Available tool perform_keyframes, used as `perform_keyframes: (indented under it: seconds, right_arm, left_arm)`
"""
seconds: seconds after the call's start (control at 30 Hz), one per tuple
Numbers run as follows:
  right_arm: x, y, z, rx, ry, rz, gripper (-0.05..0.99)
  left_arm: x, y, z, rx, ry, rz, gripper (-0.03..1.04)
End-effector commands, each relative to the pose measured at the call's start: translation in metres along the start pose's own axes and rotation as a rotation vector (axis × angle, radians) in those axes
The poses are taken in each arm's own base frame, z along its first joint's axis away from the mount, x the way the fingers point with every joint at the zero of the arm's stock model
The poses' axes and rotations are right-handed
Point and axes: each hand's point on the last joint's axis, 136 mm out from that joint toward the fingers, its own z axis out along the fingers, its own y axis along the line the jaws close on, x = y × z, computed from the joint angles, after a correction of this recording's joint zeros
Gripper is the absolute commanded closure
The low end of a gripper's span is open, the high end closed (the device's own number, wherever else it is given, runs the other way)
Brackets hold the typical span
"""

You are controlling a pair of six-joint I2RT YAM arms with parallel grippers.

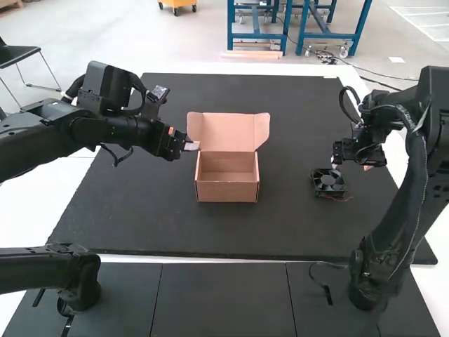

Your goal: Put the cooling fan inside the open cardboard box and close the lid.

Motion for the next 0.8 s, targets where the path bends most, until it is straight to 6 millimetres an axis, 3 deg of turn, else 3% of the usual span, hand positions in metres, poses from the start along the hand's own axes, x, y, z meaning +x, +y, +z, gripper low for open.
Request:
perform_keyframes:
  seconds: [0.0, 0.37, 0.77]
  right_arm:
    - [-0.011, -0.005, -0.003, 0.021, -0.018, 0.019, 0.03]
    - [0.016, -0.012, 0.010, 0.063, 0.105, 0.049, 0.03]
    - [0.029, -0.027, 0.017, 0.094, 0.151, 0.096, 0.03]
  left_arm:
    - [-0.016, -0.009, -0.008, 0.024, -0.045, -0.006, 0.04]
    - [-0.020, -0.008, -0.010, 0.021, -0.058, -0.008, 0.04]
    - [-0.021, -0.009, -0.011, 0.024, -0.066, -0.010, 0.04]
